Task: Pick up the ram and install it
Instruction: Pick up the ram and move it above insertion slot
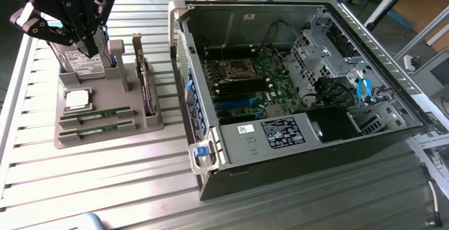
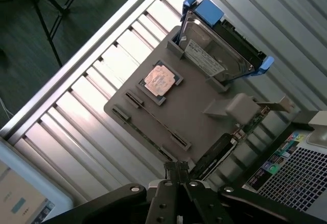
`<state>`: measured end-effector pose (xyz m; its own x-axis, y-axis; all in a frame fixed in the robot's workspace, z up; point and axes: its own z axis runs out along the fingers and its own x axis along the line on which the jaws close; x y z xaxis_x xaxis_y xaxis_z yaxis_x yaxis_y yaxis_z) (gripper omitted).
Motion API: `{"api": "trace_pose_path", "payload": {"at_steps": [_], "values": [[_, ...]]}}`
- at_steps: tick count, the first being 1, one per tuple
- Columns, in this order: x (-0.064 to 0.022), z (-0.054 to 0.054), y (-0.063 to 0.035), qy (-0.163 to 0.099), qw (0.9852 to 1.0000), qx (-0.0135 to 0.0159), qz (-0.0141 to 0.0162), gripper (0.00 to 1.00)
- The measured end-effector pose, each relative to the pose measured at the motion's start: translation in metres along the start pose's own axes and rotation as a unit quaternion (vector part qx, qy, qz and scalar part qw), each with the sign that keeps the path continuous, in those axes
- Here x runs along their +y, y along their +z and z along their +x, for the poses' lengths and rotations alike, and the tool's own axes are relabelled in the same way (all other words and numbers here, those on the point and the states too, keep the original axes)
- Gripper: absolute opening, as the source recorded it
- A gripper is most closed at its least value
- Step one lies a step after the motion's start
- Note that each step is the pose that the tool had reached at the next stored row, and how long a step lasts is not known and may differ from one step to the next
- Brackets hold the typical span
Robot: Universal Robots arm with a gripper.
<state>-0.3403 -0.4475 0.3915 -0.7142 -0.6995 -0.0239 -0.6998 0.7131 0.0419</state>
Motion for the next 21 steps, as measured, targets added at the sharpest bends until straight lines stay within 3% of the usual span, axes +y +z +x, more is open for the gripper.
{"api": "trace_pose_path", "payload": {"at_steps": [21], "values": [[0.0, 0.0, 0.0, -0.036, 0.9993, 0.0015, -0.0008, 0.11]]}}
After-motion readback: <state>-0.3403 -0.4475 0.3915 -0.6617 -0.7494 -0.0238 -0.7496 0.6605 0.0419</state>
